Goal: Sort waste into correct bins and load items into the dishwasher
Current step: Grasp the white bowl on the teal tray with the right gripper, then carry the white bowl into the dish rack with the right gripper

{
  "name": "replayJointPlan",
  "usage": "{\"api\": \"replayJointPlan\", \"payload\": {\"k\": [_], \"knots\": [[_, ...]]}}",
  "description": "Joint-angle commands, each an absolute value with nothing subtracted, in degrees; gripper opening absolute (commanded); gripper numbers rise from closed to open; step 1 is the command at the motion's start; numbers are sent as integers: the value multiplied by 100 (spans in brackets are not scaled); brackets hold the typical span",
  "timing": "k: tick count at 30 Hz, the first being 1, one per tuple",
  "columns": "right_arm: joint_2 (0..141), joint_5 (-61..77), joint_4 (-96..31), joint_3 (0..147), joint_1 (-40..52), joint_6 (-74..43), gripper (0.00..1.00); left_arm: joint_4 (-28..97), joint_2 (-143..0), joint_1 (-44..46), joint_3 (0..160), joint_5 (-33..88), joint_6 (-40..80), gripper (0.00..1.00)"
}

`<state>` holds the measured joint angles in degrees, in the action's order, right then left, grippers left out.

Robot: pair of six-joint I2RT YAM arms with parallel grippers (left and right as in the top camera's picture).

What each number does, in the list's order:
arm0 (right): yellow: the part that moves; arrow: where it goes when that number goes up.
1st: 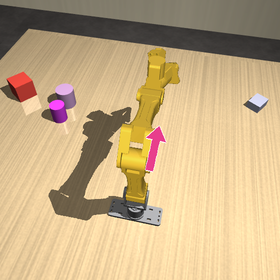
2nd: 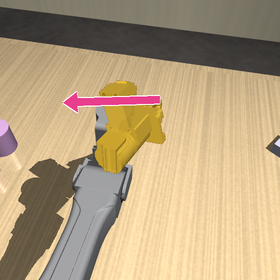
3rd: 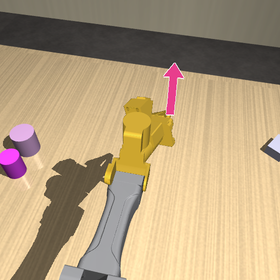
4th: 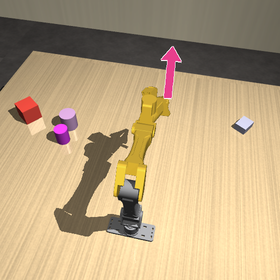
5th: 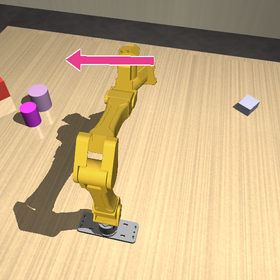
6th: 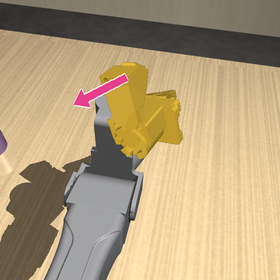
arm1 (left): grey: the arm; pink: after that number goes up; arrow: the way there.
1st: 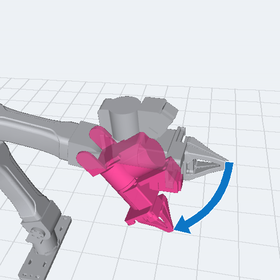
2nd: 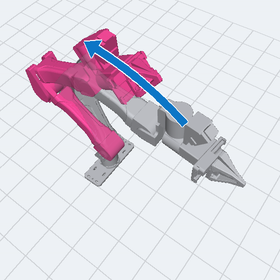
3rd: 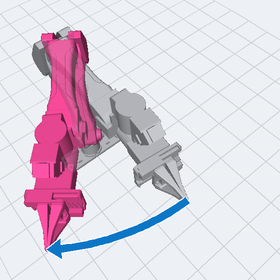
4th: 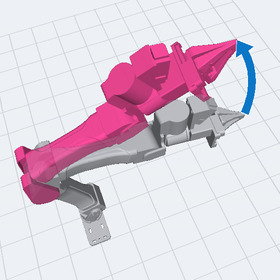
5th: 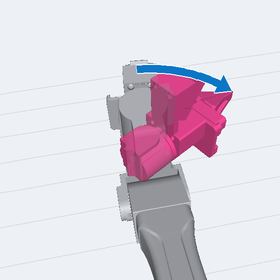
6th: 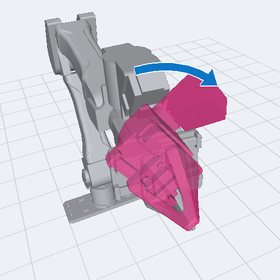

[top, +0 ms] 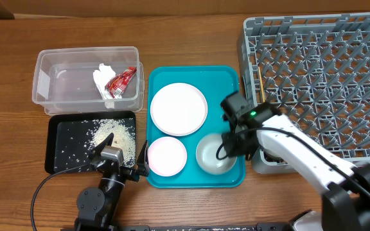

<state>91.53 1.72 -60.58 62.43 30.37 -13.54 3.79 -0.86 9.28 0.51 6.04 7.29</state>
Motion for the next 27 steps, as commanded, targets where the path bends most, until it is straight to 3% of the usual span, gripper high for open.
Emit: {"api": "replayJointPlan", "payload": {"k": [1, 7, 12, 15, 27], "knots": [[8493, -888, -6149, 6984, 2910, -1531, 4, 381, -36, 902, 27, 690, 770, 100], [7848, -1619, -6051, 7651, 2611, -1573, 4, 381, -36, 902, 27, 690, 770, 100], [7585, -4593, -6101, 7677, 2123, -3505, 4, 381, -36, 902, 27, 690, 770, 100], [7640, -5448, -6075, 7675, 1763, -4084, 4, 381, -36, 902, 27, 690, 770, 100], [8654, -5986, -5894, 7618, 585, -4071, 4, 381, -36, 902, 27, 690, 770, 100]]}}
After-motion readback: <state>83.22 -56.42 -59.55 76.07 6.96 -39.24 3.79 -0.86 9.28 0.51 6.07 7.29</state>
